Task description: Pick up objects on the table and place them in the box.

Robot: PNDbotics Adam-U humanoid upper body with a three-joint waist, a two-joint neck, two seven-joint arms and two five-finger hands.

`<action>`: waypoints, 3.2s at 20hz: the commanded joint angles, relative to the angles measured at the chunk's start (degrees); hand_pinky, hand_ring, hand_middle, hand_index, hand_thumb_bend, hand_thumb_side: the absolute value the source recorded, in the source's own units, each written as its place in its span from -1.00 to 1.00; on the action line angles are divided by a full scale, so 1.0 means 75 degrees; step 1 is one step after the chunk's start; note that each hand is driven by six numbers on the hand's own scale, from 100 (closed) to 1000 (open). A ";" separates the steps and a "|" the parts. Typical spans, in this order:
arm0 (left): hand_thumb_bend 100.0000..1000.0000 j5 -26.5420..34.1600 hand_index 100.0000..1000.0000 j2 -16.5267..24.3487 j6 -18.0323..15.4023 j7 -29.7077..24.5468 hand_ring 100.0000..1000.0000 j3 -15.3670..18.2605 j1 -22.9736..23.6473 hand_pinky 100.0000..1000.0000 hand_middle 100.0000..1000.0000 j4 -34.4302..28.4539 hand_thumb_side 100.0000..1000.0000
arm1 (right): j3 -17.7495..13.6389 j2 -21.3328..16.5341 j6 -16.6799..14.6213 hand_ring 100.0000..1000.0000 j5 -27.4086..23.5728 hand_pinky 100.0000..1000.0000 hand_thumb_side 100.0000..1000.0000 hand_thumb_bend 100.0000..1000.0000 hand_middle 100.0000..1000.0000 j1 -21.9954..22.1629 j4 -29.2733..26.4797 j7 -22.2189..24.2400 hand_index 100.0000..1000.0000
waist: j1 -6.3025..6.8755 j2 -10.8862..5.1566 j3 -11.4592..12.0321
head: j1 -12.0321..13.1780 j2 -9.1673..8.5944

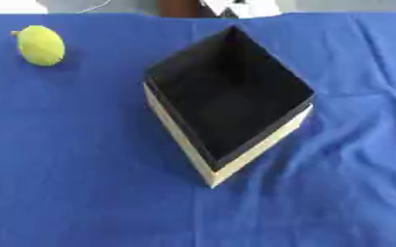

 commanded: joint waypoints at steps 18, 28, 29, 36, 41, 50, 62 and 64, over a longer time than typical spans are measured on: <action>0.70 0.0590 0.53 0.1772 0.1477 0.0005 0.79 -0.0057 -0.0993 -0.16 0.74 0.0398 0.42 | 0.0051 -0.0034 -0.0049 0.77 0.0058 0.72 -1.00 -1.00 0.62 0.0059 -0.0160 0.0035 0.76 | 0.0367 -0.1170 0.0081 | -0.0116 0.0224; 0.87 0.1024 0.54 0.2891 0.2542 -0.0545 0.76 -0.1114 -0.2499 -0.27 0.73 0.2125 0.45 | 0.0110 -0.0001 -0.0061 0.75 0.0020 0.72 -1.00 -1.00 0.60 0.0078 -0.0160 0.0100 0.76 | 0.0390 -0.1239 -0.0047 | 0.0159 0.0392; 0.87 0.0959 0.56 0.2905 0.2650 -0.0652 0.74 -0.1267 -0.2656 -0.30 0.70 0.2302 0.44 | 0.0115 0.0004 -0.0061 0.75 0.0000 0.72 -1.00 -1.00 0.60 0.0073 -0.0160 0.0106 0.76 | 0.0394 -0.1231 -0.0058 | 0.0208 0.0383; 0.87 0.0262 0.55 0.2641 0.3412 -0.1414 0.78 -0.2200 -0.3875 -0.30 0.73 0.3540 0.42 | 0.0155 0.0089 -0.0094 0.74 -0.0105 0.72 -1.00 -1.00 0.58 0.0032 -0.0160 0.0174 0.75 | 0.0408 -0.1201 -0.0132 | 0.0386 0.0268; 0.93 -0.0336 0.57 0.2234 0.4010 -0.2012 0.84 -0.2693 -0.4600 -0.24 0.80 0.4512 0.45 | 0.0157 0.0097 -0.0101 0.74 -0.0145 0.72 -1.00 -1.00 0.58 0.0016 -0.0160 0.0212 0.74 | 0.0413 -0.1161 -0.0145 | 0.0424 0.0195; 1.00 -0.1403 0.72 0.1783 0.4433 -0.3079 0.86 -0.3494 -0.5125 0.31 0.77 0.6248 0.38 | 0.0161 0.0168 -0.0122 0.73 -0.0203 0.72 -1.00 -1.00 0.57 -0.0021 -0.0160 0.0270 0.73 | 0.0477 -0.1069 -0.0178 | 0.0553 0.0082; 0.32 -0.2906 0.92 0.1331 0.2959 -0.4581 0.99 -0.3835 -0.5701 1.00 0.92 0.8690 -0.26 | 0.0116 0.0307 -0.0113 0.72 -0.0201 0.72 -1.00 -1.00 0.55 0.0020 -0.0160 0.0237 0.73 | 0.0515 -0.1076 -0.0196 | 0.0784 0.0133; 0.20 -0.3147 0.91 0.1208 0.2717 -0.4823 1.00 -0.3788 -0.5858 1.00 0.95 0.9082 -0.34 | 0.0106 0.0329 -0.0108 0.73 -0.0203 0.72 -1.00 -1.00 0.55 0.0032 -0.0160 0.0226 0.73 | 0.0511 -0.1082 -0.0195 | 0.0824 0.0142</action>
